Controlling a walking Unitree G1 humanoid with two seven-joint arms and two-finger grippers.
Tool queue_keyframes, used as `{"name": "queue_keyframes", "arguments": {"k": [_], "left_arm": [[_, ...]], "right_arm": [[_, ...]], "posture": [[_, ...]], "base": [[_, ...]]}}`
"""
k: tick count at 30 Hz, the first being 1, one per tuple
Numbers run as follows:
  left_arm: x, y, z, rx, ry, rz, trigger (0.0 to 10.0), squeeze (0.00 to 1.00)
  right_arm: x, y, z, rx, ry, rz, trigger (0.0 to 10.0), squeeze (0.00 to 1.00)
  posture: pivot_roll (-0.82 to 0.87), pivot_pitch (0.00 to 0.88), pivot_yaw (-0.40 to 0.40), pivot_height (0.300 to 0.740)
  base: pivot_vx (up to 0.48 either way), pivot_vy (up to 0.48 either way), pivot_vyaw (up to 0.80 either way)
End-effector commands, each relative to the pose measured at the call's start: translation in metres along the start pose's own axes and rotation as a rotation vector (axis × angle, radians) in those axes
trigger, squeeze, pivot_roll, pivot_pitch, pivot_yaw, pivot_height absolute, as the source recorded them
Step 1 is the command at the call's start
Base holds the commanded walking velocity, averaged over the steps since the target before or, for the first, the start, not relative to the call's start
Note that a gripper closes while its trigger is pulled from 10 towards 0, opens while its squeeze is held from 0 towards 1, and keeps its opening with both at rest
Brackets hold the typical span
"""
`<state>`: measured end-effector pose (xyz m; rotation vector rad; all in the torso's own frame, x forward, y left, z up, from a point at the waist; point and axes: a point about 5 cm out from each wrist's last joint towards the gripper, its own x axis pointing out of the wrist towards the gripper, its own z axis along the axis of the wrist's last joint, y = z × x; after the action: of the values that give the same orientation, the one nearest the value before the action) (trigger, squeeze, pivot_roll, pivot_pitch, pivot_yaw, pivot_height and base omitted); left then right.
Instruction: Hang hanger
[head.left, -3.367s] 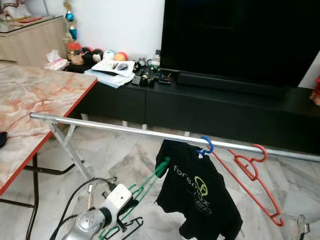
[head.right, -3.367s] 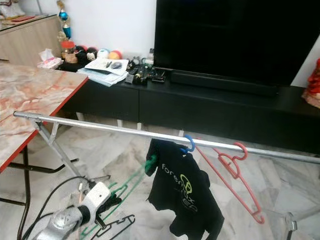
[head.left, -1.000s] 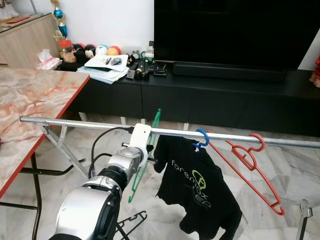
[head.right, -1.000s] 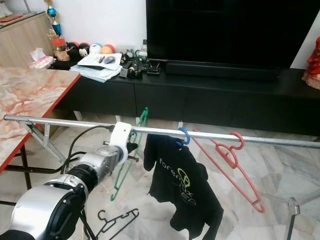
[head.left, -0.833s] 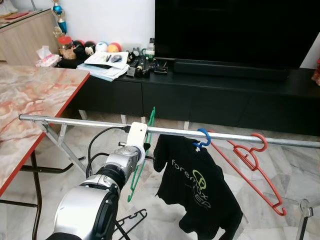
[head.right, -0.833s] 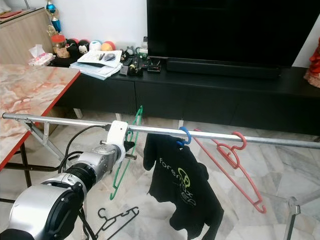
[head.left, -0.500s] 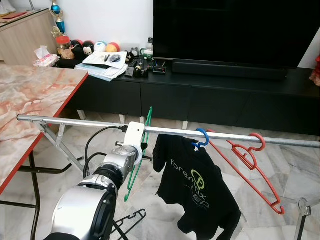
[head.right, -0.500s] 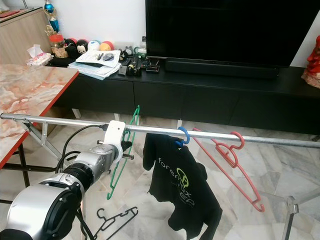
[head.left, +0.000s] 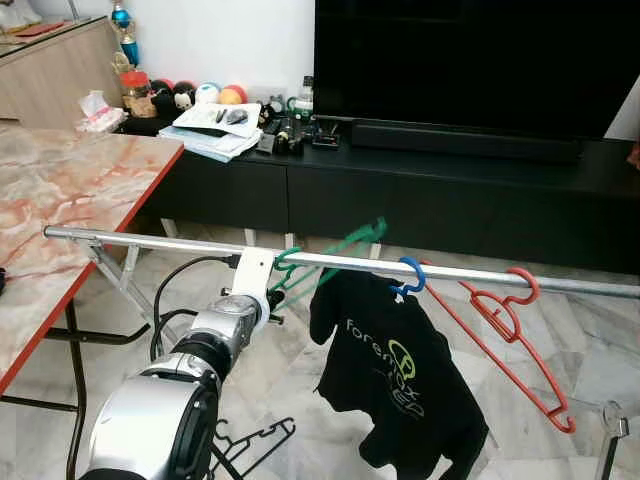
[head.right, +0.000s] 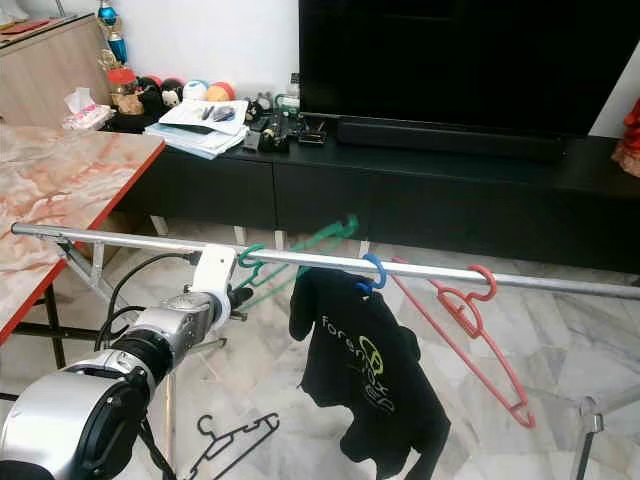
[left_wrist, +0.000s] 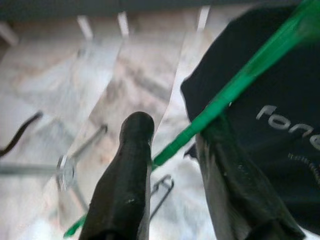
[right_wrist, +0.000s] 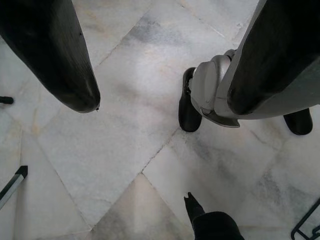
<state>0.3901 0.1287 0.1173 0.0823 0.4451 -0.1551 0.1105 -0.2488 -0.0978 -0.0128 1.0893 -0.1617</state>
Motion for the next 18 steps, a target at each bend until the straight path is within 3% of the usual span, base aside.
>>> {"name": "queue_keyframes", "arguments": {"k": [1, 4, 6, 9, 10, 13, 15, 16, 18], "left_arm": [[-0.002, 0.008, 0.006, 0.03, -0.059, -0.001, 10.0, 0.93], [-0.003, 0.013, 0.008, 0.028, -0.091, -0.007, 10.0, 0.92], [-0.011, 0.027, -0.001, 0.07, -0.152, -0.075, 10.0, 0.9], [-0.018, 0.032, -0.011, 0.1, -0.163, -0.118, 10.0, 0.87], [-0.03, 0.037, -0.028, 0.121, -0.156, -0.166, 10.0, 0.85], [-0.053, 0.038, -0.052, 0.139, -0.117, -0.244, 10.0, 0.83], [-0.055, 0.038, -0.055, 0.142, -0.112, -0.254, 10.0, 0.83], [-0.064, 0.037, -0.063, 0.151, -0.089, -0.286, 10.0, 0.74], [-0.068, 0.036, -0.066, 0.154, -0.084, -0.297, 10.0, 0.74]], "right_arm": [[0.0, 0.001, -0.003, 0.019, 0.012, -0.006, 10.0, 0.0], [0.0, 0.001, -0.002, 0.019, 0.012, -0.007, 10.0, 0.0], [0.001, 0.003, 0.001, 0.016, 0.009, -0.005, 10.0, 0.0], [0.002, 0.004, 0.004, 0.013, 0.007, -0.003, 10.0, 0.0], [0.002, 0.005, 0.007, 0.011, 0.003, 0.001, 10.0, 0.0], [0.004, 0.006, 0.012, 0.008, -0.002, 0.007, 10.0, 0.0], [0.004, 0.007, 0.013, 0.007, -0.004, 0.008, 10.0, 0.0], [0.005, 0.009, 0.016, 0.002, -0.008, 0.015, 10.0, 0.0], [0.005, 0.01, 0.018, 0.001, -0.01, 0.017, 10.0, 0.0]], "posture": [[-0.05, 0.0, -0.001, 0.74], [-0.04, 0.0, -0.002, 0.74], [-0.01, 0.0, -0.007, 0.74], [0.01, 0.0, -0.01, 0.74], [0.03, 0.0, -0.013, 0.74], [0.05, 0.0, -0.016, 0.74], [0.06, 0.0, -0.017, 0.74], [0.07, 0.0, -0.016, 0.74], [0.07, 0.0, -0.016, 0.74]], "base": [[0.0, 0.0, 0.0], [0.0, 0.0, 0.0], [0.0, 0.0, 0.0], [0.0, 0.0, 0.0], [0.0, 0.0, 0.0], [0.0, 0.0, 0.0], [0.0, 0.0, 0.0], [0.0, 0.0, 0.0], [0.0, 0.0, 0.0]]}}
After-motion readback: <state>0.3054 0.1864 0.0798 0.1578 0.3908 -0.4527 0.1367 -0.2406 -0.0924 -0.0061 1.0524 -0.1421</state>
